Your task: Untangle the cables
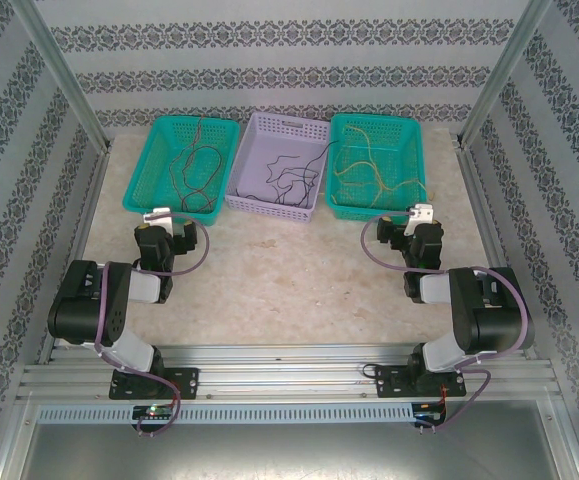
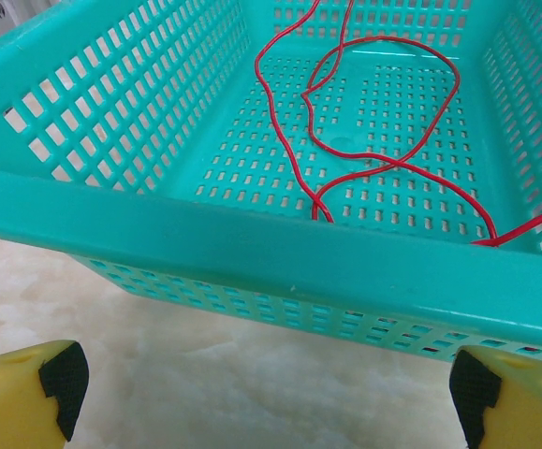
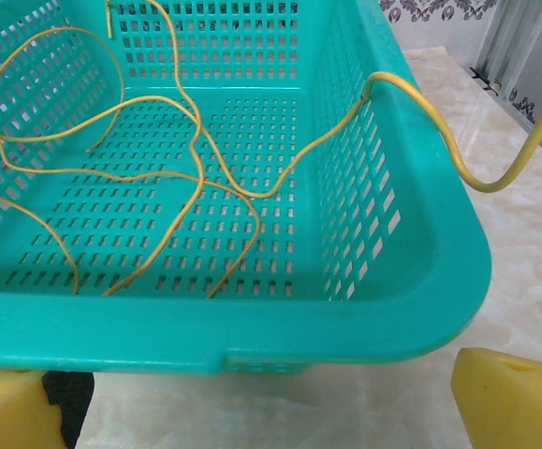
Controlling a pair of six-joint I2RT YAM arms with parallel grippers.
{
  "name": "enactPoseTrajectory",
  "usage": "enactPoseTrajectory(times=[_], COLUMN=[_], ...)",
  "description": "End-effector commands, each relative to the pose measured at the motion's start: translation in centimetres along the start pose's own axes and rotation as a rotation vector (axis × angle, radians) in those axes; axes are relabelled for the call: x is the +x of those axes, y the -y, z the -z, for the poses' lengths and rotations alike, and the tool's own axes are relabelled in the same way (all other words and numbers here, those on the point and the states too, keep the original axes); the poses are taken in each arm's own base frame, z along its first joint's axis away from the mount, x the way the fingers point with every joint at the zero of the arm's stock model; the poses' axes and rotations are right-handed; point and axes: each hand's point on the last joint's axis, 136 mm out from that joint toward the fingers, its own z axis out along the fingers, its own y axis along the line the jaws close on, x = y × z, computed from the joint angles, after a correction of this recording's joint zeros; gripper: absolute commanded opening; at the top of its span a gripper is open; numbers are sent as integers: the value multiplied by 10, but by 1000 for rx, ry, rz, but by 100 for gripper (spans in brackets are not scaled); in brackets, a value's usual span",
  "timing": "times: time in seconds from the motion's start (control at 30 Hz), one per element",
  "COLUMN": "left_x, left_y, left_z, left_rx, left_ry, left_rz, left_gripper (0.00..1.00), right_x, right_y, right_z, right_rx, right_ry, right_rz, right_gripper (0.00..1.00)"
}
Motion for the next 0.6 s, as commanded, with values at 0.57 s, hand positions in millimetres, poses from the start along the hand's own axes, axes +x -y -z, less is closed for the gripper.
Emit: enactPoseTrajectory(times=[0.57], left_x=[-8], left_y=[20], left_z=[-1], left_rx=[113], left_ry=[20], left_rz=[-36], left_gripper=[100], right_x=[-13], right_y=[-3], right_z=[-3], right_rx=[10], right_ry=[29], right_rz=[28], right_gripper=[98])
